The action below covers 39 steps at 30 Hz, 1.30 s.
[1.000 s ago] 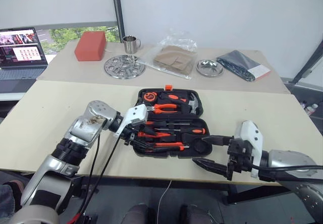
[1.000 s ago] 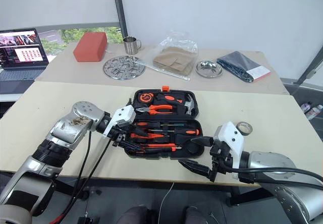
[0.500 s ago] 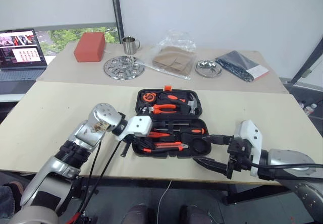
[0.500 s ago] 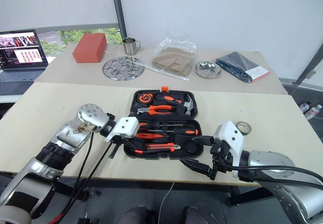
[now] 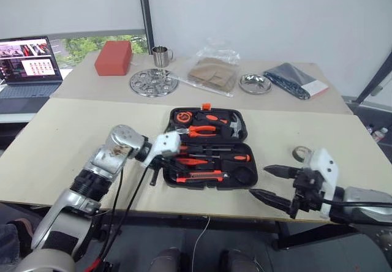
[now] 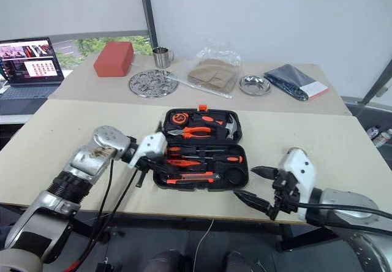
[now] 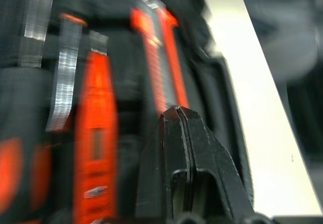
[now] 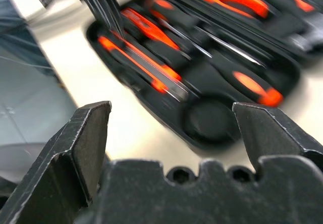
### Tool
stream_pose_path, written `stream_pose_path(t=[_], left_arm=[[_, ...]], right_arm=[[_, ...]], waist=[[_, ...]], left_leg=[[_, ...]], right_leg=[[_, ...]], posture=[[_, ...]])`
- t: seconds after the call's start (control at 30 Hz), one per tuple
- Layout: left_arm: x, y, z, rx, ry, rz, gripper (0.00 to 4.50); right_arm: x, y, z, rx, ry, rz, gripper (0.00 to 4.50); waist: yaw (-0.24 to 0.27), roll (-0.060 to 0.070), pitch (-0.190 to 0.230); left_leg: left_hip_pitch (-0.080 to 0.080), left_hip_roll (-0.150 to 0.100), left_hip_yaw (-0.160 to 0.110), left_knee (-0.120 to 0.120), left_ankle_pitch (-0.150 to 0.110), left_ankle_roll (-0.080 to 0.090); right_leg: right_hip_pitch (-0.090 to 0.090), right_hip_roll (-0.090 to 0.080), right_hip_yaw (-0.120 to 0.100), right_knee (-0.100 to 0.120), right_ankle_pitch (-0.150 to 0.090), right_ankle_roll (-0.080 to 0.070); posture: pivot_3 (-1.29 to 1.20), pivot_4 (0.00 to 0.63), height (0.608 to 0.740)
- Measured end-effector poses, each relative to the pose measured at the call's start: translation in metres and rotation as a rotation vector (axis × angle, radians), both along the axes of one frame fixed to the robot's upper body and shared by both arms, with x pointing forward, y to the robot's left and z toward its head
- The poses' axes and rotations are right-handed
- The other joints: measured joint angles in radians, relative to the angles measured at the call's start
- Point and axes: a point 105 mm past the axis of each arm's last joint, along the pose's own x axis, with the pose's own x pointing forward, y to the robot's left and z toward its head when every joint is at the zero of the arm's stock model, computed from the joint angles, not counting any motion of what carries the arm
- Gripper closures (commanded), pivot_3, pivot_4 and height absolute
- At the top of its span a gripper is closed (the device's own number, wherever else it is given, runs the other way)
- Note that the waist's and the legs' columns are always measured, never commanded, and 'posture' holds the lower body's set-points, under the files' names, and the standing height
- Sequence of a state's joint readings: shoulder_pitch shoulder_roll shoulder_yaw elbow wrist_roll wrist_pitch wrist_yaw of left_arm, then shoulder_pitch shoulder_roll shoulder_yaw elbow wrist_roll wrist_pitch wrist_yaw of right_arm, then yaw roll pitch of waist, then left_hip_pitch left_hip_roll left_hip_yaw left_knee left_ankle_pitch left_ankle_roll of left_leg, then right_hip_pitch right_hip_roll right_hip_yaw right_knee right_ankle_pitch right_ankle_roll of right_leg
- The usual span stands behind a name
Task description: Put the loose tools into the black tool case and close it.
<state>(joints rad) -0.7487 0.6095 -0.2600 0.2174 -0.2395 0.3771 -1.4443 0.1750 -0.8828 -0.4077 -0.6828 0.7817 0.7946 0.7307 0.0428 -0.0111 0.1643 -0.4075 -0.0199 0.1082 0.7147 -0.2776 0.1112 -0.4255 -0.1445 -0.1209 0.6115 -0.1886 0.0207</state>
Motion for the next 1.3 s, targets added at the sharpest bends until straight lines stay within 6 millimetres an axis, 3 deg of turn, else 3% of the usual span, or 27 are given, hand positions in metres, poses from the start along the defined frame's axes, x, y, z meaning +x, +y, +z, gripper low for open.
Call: stream_pose_path(t=[0.1,0.2,0.3,0.5,0.7,0.87,1.17,1.3], left_arm=[[0.001,0.004,0.029,-0.146,-0.016,0.044,2.25],[-0.001,0.01,0.044,-0.207,-0.007,0.067,1.09],[-0.011,0.009,0.053,-0.239,0.022,0.042,0.1],[-0.021,0.01,0.047,-0.19,0.014,0.027,0.04],[-0.031,0.012,0.028,-0.116,0.015,0.024,0.04],[-0.031,0.013,0.029,-0.111,-0.008,0.032,0.0],[-0.032,0.017,0.027,-0.092,-0.012,0.046,0.0],[-0.032,0.018,0.026,-0.089,-0.009,0.045,0.0]], right_arm=[[-0.001,-0.032,-0.004,-0.045,0.037,-0.099,0.0],[0.004,-0.054,-0.003,-0.071,0.037,-0.168,0.0],[0.026,-0.076,0.001,-0.087,-0.003,-0.258,0.0],[0.078,-0.088,-0.013,-0.1,0.008,-0.361,0.0],[0.108,-0.092,-0.045,-0.152,0.081,-0.396,0.0],[0.124,-0.097,-0.049,-0.167,0.069,-0.423,1.3],[0.128,-0.092,-0.053,-0.149,0.053,-0.368,4.43],[0.117,-0.073,-0.042,-0.122,0.037,-0.253,4.48]], waist=[[-0.001,0.0,0.0],[-0.004,0.0,0.0],[-0.014,0.0,0.001],[-0.031,0.001,0.002],[-0.031,0.003,0.004],[-0.033,0.004,0.004],[-0.04,0.004,0.004],[-0.043,0.005,0.005]], left_leg=[[0.0,-0.002,0.0,0.0,-0.001,0.001],[0.0,-0.003,0.001,-0.001,-0.001,0.002],[0.002,-0.003,0.002,-0.001,-0.001,0.001],[0.003,-0.002,0.002,-0.002,-0.005,-0.009],[0.001,-0.003,0.002,-0.002,-0.002,-0.005],[0.002,-0.003,0.002,-0.002,0.0,-0.002],[0.003,-0.002,0.002,-0.002,-0.004,-0.011],[0.003,-0.002,0.002,-0.003,-0.004,-0.011]], right_leg=[[0.001,0.0,-0.001,-0.001,0.0,0.0],[0.001,0.004,-0.002,-0.001,-0.001,0.001],[0.001,0.004,0.0,-0.001,-0.002,0.003],[0.001,0.0,0.0,0.0,-0.004,0.005],[0.0,0.004,-0.002,-0.001,-0.001,0.001],[0.001,0.005,-0.002,-0.001,-0.002,0.002],[0.002,0.005,-0.002,-0.001,-0.002,0.001],[0.001,0.006,-0.001,-0.001,-0.002,0.001]], posture=[[0.0,0.15,0.734],[0.0,0.15,0.734],[0.0,0.15,0.734],[0.0,0.15,0.734],[0.0,0.15,0.734],[0.0,0.15,0.734],[0.0,0.15,0.734],[0.0,0.15,0.734]])
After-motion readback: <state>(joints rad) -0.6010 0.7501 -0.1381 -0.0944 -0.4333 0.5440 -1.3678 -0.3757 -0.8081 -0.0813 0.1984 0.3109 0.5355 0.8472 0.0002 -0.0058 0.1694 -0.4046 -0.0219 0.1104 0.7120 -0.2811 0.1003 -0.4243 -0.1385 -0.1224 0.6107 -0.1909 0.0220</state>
